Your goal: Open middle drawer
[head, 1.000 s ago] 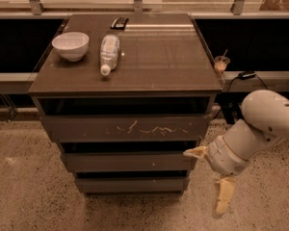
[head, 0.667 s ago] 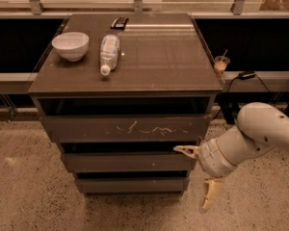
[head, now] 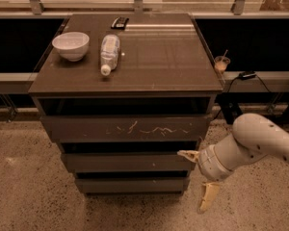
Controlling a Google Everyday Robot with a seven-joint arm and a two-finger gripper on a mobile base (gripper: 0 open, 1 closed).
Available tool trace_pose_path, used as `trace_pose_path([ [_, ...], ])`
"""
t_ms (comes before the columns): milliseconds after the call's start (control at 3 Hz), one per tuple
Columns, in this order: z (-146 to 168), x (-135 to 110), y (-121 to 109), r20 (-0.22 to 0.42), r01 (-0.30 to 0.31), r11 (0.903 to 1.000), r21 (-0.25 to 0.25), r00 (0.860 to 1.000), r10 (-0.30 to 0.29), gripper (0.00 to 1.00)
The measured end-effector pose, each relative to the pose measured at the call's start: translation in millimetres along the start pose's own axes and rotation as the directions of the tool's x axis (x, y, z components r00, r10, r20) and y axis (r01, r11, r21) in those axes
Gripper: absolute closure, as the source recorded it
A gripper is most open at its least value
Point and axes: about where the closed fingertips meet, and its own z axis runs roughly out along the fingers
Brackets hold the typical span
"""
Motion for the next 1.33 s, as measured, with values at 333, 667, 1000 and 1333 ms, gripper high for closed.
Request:
trace_pose_path([
  [333, 36, 65, -10, 0.024, -0.064, 0.9909, 0.118, 0.998, 0.062, 0.0],
  [667, 59, 92, -21, -0.04, 0.002, 0.9803, 0.197, 0.999, 0.006, 0.0],
  [1000, 62, 98, -30, -0.066, 0.023, 0.9717, 0.235, 0.998, -0.008, 0.0],
  [1333, 62, 98, -30, -0.066, 0.023, 0.9717, 0.235, 0.998, -0.008, 0.0],
])
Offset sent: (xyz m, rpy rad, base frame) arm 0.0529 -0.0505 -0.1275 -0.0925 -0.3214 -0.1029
